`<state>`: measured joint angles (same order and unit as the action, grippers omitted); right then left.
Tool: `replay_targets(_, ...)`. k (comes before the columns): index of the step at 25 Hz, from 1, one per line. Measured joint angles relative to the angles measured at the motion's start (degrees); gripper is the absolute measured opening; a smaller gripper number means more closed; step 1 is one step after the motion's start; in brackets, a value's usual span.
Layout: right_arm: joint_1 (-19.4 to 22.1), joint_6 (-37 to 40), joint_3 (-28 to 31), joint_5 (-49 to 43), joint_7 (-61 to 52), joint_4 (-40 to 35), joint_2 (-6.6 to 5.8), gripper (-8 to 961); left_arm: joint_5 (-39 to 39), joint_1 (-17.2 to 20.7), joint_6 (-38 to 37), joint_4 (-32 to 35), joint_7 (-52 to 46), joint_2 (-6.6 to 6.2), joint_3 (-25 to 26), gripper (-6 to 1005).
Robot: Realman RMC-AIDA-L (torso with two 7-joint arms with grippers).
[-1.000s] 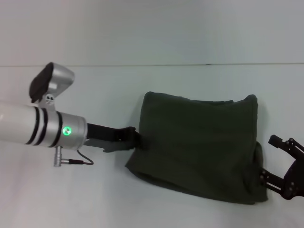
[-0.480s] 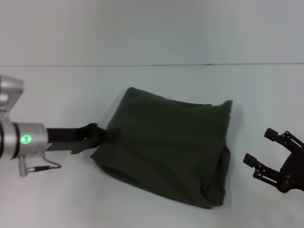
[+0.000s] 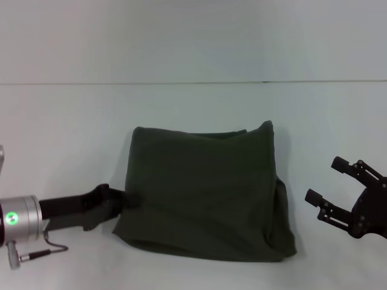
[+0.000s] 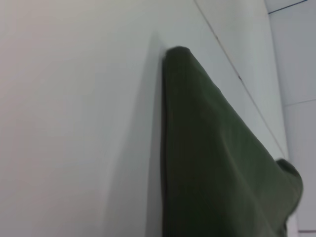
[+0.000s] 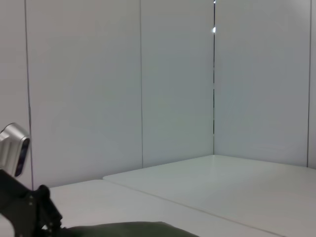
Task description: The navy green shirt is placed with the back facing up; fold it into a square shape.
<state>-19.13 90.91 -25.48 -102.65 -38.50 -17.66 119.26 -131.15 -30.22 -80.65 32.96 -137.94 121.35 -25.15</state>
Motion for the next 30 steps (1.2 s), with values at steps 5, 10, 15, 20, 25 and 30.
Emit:
replay_targets(5, -0.31, -0.33, 0.07, -0.01, -0.06, 0.00, -0.05, 905, 2.58, 2.40, -2.05, -0.05, -0.11, 1.50, 0.24, 63)
replay_targets(10, -0.57, -0.65, 0.08, -0.02, -0.08, 0.00, -0.08, 905, 3.40, 3.46, -2.34, 0.04, 0.09, 1.87, 0.34, 62)
replay_targets(15, -0.83, -1.23, 0.06, -0.02, -0.09, 0.00, 0.02, 905, 2.99, 3.01, -3.86, 0.11, 1.36, 1.36, 0.46, 85)
replay_targets(20, -1.13, -1.36, -0.04, 0.00, -0.09, 0.00, 0.17, 905, 4.59, 3.16, -7.17, 0.11, 6.34, 1.27, 1.95, 114)
replay_targets(25, -1.40, -2.07, -0.07, 0.12, -0.09, 0.00, 0.24, 903, 5.39, 4.30, -8.79, 0.43, 12.96, 1.25, 4.80, 246)
replay_targets(30, -3.38, -3.42, -0.28, 0.21, -0.06, 0.54, 0.63, 901, 6.16, 5.73, -10.56, 3.24, 24.91, 1.28, 6.30, 393)
